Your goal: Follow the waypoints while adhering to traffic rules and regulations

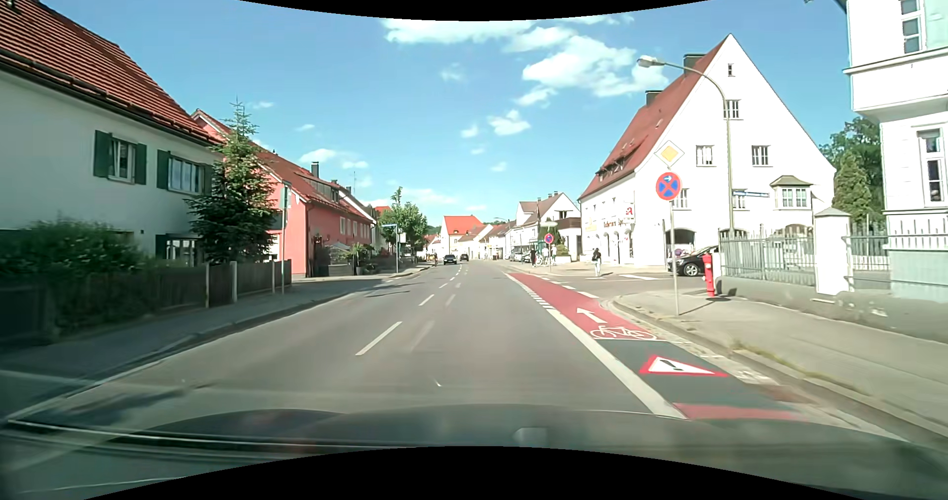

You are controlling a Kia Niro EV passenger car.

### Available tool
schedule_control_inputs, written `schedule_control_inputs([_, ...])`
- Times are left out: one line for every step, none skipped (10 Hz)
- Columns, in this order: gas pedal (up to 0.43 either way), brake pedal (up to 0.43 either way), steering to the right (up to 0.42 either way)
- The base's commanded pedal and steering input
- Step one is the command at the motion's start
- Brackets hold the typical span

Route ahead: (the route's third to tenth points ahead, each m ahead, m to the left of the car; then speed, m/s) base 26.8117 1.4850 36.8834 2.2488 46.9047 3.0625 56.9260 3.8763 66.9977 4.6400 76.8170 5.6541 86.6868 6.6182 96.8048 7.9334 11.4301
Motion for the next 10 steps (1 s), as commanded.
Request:
schedule_control_inputs([0.079,0.006,-0.009])
schedule_control_inputs([0.079,0.006,-0.009])
schedule_control_inputs([0.079,0.006,-0.008])
schedule_control_inputs([0.079,0.006,-0.007])
schedule_control_inputs([0.079,0.006,-0.006])
schedule_control_inputs([0.079,0.006,-0.004])
schedule_control_inputs([0.079,0.006,-0.004])
schedule_control_inputs([0.079,0.006,-0.005])
schedule_control_inputs([0.079,0.006,-0.005])
schedule_control_inputs([0.079,0.006,-0.005])
